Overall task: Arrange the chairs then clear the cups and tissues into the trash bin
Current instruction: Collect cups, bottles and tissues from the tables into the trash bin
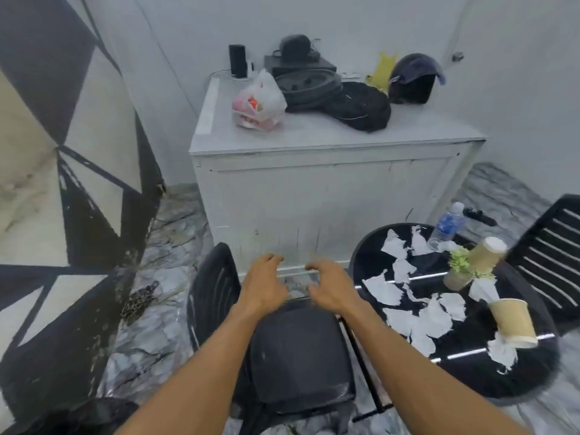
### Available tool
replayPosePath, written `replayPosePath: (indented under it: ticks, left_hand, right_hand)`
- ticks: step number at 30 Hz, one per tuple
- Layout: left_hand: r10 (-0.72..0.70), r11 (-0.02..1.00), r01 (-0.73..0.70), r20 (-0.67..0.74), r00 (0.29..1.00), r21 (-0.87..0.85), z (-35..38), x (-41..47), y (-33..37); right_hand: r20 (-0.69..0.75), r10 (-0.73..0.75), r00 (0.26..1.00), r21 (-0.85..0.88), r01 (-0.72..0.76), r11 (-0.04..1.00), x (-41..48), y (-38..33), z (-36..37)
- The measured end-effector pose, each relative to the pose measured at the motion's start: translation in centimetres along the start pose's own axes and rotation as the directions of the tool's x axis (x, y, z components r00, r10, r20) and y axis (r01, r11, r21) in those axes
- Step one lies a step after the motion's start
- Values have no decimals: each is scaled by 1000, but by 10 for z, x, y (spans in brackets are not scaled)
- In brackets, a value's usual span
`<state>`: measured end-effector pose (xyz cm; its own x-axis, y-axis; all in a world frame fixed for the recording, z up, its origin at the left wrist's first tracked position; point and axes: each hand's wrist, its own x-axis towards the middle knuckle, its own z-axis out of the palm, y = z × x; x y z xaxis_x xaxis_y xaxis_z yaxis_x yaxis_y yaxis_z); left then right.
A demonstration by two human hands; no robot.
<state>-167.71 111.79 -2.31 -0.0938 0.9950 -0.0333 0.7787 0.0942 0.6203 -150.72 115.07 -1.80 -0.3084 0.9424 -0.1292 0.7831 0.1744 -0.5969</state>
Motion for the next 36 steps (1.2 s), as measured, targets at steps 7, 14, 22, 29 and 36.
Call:
replayPosePath:
  ticks: [7,14,22,29,36]
  left_hand:
    - [117,993,-107,204,972,-59,126,61,106]
    - [271,958,-288,345,899,-2,207,98,177]
    - [465,875,-475,435,771,-94,278,119,272]
    - [480,854,-519,455,750,-44,335,168,348]
    - [424,872,-488,443,790,35,393,231,411]
  right_hand:
    - [-62,166,984,19,-165,986,-6,145,-82]
    - [-139,422,896,56,-418,907,-30,243,-123]
    - [-302,629,716,138,-620,772,-68,329,-164]
    - [-348,672,653,191,-652,733,-47,407,-207]
    - [-109,770,629,157,-754,638,-25,475,-222]
